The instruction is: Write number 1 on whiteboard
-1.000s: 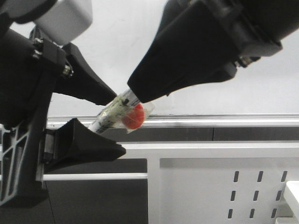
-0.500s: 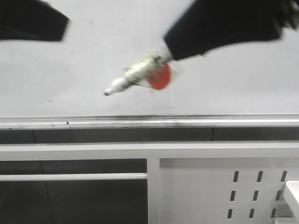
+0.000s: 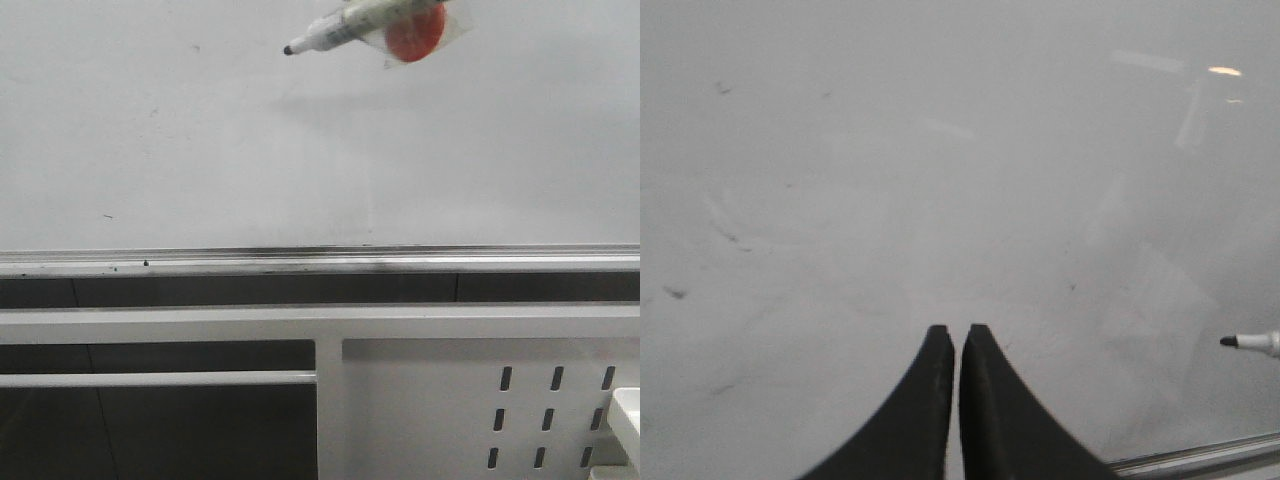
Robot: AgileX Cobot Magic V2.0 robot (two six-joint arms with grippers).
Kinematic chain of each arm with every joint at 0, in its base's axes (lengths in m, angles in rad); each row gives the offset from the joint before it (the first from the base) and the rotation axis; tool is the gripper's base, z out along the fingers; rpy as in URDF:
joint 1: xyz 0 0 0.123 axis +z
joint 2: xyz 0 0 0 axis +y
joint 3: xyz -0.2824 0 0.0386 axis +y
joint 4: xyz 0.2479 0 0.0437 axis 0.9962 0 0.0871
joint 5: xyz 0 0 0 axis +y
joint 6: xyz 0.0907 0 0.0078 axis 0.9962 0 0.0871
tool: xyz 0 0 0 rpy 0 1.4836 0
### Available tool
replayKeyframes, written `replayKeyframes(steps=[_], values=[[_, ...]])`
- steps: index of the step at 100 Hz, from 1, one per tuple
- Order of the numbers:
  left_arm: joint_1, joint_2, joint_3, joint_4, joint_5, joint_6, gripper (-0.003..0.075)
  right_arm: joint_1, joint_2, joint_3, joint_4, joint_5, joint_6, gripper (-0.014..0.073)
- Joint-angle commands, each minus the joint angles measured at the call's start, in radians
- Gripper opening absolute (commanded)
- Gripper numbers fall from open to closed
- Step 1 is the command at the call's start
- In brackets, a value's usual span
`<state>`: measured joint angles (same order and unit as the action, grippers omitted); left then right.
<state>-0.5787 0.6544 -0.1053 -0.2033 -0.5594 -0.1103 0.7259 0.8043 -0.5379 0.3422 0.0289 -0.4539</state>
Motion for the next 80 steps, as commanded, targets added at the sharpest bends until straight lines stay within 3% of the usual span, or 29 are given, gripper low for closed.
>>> replayKeyframes(steps=[1, 32, 80], values=[[0.005, -0.001, -0.019, -0.003, -0.108, -0.009, -0.0020, -0.033, -0.011, -0.023, 0.000, -0.093, 0.001, -0.0068], [0.005, -0.001, -0.019, -0.005, -0.118, -0.009, -0.0020, -0.045, -0.011, -0.026, -0.003, -0.170, -0.028, -0.0069], [0.005, -0.001, -0.019, -0.005, -0.118, -0.009, -0.0020, -0.117, 0.044, -0.033, 0.026, -0.155, -0.028, -0.0069]])
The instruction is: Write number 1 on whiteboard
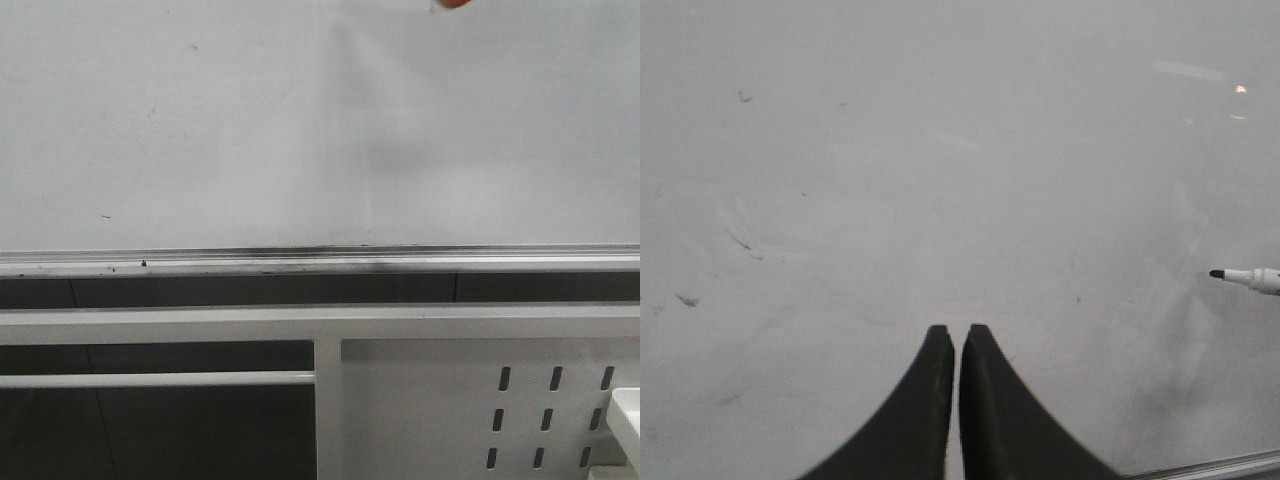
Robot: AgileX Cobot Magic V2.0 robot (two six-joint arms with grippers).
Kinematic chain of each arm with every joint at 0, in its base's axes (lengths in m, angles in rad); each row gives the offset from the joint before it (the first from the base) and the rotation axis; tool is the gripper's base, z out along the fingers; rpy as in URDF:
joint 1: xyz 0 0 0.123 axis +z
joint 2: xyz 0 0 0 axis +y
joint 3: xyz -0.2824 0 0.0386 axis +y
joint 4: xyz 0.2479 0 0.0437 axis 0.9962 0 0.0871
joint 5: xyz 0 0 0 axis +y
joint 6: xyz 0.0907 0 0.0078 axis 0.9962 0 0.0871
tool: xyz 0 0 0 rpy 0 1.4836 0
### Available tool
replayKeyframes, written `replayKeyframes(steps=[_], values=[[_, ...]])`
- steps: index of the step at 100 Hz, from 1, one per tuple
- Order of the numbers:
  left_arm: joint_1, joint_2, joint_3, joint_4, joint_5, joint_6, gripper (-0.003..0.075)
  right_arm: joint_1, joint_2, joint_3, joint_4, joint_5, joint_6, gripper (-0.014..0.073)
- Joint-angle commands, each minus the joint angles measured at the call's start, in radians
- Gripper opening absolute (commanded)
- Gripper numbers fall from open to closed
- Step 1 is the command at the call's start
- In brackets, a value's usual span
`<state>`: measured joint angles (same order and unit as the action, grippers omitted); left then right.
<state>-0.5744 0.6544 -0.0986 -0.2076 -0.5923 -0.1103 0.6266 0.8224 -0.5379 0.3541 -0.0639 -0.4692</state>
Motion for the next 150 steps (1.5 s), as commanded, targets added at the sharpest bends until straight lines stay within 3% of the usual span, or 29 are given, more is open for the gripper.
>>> replayKeyframes(steps=[1, 34, 51, 79, 88, 103, 108, 150], values=[[0.000, -0.001, -0.025, -0.001, -0.085, -0.009, -0.0020, -0.022, 0.033, -0.033, 0.014, -0.058, -0.013, -0.0069], [0.000, -0.001, -0.025, -0.001, -0.085, -0.009, -0.0020, -0.049, 0.193, -0.004, 0.058, -0.037, -0.008, -0.0070], [0.000, -0.001, -0.025, 0.041, -0.085, -0.009, -0.0020, -0.031, 0.174, -0.017, 0.063, -0.015, -0.007, -0.0071], [0.000, 0.007, -0.034, 0.603, -0.031, -0.038, -0.0013, 0.076, 0.145, -0.159, 0.025, 0.379, -0.007, -0.0071], [0.000, 0.038, -0.046, 0.704, -0.010, -0.046, 0.0062, 0.091, 0.175, -0.202, 0.010, 0.462, -0.007, -0.0071], [0.000, 0.154, -0.074, 0.860, -0.004, -0.089, 0.0328, 0.118, 0.260, -0.311, 0.006, 0.586, -0.007, -0.0071], [-0.004, 0.202, -0.089, 0.873, -0.009, -0.108, 0.0371, 0.131, 0.292, -0.349, -0.004, 0.605, -0.007, -0.0071], [-0.045, 0.465, -0.256, 0.925, -0.032, -0.112, 0.0365, 0.213, 0.408, -0.547, -0.042, 0.640, -0.009, -0.0071]])
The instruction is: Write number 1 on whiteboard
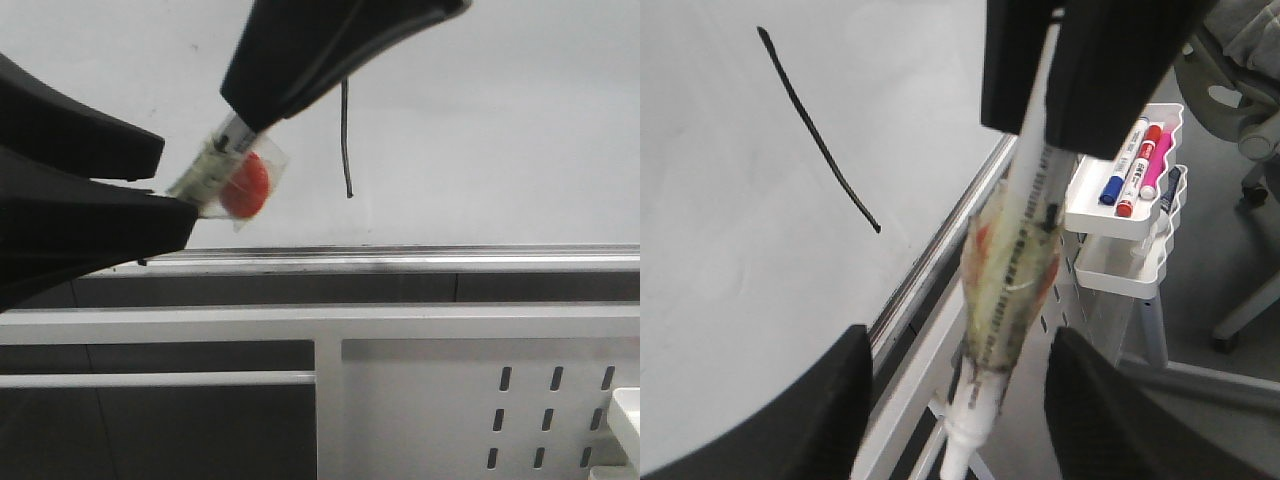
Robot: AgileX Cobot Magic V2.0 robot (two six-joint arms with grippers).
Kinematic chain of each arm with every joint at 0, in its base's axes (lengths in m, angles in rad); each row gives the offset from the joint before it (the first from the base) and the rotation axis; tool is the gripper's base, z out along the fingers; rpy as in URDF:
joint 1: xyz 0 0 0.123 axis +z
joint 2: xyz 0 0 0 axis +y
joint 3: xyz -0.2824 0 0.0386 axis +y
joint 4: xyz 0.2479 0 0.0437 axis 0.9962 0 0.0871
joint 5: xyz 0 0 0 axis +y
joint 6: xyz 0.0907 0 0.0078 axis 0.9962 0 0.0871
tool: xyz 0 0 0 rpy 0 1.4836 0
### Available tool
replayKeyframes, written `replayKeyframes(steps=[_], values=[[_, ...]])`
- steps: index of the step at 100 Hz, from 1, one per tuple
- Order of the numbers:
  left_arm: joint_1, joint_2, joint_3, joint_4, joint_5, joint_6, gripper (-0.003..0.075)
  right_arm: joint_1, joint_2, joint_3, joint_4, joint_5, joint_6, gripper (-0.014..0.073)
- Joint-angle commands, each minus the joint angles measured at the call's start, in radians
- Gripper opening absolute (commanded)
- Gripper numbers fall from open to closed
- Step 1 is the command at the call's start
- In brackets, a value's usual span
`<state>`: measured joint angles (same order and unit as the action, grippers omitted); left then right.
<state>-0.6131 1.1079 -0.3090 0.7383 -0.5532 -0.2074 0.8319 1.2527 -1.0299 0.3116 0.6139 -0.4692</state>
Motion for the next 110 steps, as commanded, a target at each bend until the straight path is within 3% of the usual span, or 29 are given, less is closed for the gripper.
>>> replayKeyframes(steps=[1, 22, 29, 40, 63, 70, 85, 90, 110], values=[[-0.007, 0.015, -0.045, -0.021, -0.071, -0.015, 0.0365, 0.007, -0.022, -0.056, 0.000, -0.035, -0.009, -0.0071], [-0.007, 0.025, -0.058, -0.021, -0.064, -0.013, 0.0351, 0.007, -0.022, -0.063, 0.002, -0.018, -0.009, -0.0071], [-0.007, 0.025, -0.058, -0.021, -0.064, -0.013, 0.0250, 0.007, -0.022, -0.063, 0.002, -0.018, -0.009, -0.0071], [-0.007, 0.025, -0.058, -0.004, -0.064, -0.012, -0.0025, 0.007, -0.022, -0.063, 0.002, -0.017, -0.009, -0.0071], [-0.007, 0.025, -0.058, 0.011, -0.062, -0.016, -0.0020, 0.007, -0.022, -0.065, 0.012, -0.052, -0.009, -0.0034], [-0.007, 0.025, -0.056, -0.022, -0.062, -0.018, -0.0020, 0.007, -0.022, -0.065, 0.012, -0.059, -0.009, 0.0080], [-0.007, 0.025, -0.048, -0.138, -0.070, -0.018, -0.0020, 0.007, -0.022, -0.065, 0.008, -0.084, -0.009, 0.0493], [-0.007, 0.025, -0.038, -0.196, -0.089, -0.018, -0.0020, 0.005, -0.030, -0.070, -0.004, -0.091, -0.007, 0.0549], [-0.007, 0.025, 0.097, -0.552, -0.291, -0.015, -0.0020, -0.051, -0.112, -0.079, -0.023, -0.079, -0.003, 0.0464]])
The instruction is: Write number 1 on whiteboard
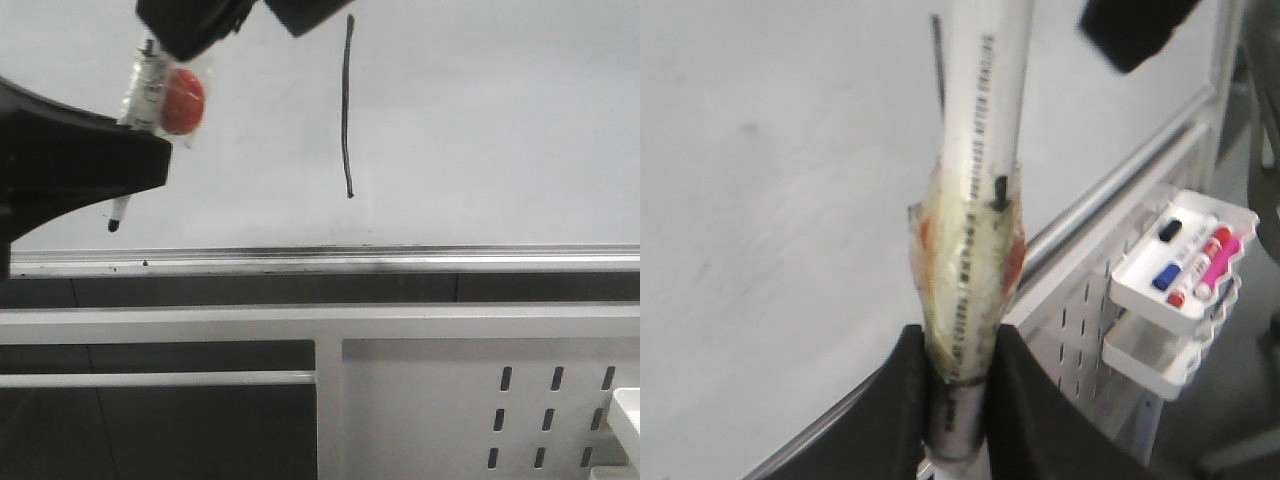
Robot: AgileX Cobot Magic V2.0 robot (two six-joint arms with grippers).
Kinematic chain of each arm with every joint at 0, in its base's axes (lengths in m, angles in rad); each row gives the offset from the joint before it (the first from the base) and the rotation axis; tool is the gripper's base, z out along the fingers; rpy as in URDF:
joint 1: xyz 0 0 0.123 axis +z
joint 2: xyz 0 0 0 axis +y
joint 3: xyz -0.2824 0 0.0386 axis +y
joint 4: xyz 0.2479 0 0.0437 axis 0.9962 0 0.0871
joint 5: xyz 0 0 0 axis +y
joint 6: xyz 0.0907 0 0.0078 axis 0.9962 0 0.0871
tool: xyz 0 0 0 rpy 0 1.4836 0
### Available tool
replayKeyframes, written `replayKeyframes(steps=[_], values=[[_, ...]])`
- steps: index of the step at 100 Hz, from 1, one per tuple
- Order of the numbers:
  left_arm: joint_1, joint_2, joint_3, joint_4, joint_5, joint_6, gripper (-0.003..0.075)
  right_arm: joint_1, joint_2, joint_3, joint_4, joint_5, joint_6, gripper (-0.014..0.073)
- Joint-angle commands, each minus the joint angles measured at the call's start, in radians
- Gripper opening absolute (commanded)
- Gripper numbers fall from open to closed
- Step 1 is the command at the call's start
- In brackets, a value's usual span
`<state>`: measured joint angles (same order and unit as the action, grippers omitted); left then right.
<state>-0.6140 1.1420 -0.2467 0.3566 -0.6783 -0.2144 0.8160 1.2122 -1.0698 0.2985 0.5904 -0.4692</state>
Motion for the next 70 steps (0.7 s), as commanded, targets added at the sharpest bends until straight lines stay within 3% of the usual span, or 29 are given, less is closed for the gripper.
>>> replayKeyframes(steps=[1, 6, 11, 23, 49, 58, 70], values=[[-0.006, -0.007, 0.039, -0.178, -0.171, -0.006, -0.0020, -0.038, -0.081, -0.039, -0.010, -0.053, -0.003, 0.0460], [-0.006, -0.003, 0.061, -0.233, -0.180, -0.002, -0.0020, -0.064, -0.111, -0.039, -0.010, -0.029, -0.002, 0.0423], [-0.007, 0.012, 0.067, -0.306, -0.163, -0.002, -0.0020, -0.090, -0.141, -0.039, -0.017, 0.015, -0.002, 0.0334], [-0.018, 0.072, 0.061, -0.357, -0.245, -0.002, -0.0020, -0.148, -0.192, -0.035, -0.043, 0.092, 0.002, -0.0083], [-0.064, 0.288, -0.027, -0.357, -0.418, -0.002, -0.0020, -0.180, -0.228, -0.029, -0.043, 0.108, 0.004, -0.0071], [-0.078, 0.362, -0.053, -0.429, -0.518, -0.002, -0.0020, -0.180, -0.228, -0.029, -0.043, 0.114, 0.004, -0.0071], [-0.078, 0.431, -0.082, -0.505, -0.556, -0.002, -0.0020, -0.180, -0.228, -0.029, -0.043, 0.114, 0.004, -0.0071]])
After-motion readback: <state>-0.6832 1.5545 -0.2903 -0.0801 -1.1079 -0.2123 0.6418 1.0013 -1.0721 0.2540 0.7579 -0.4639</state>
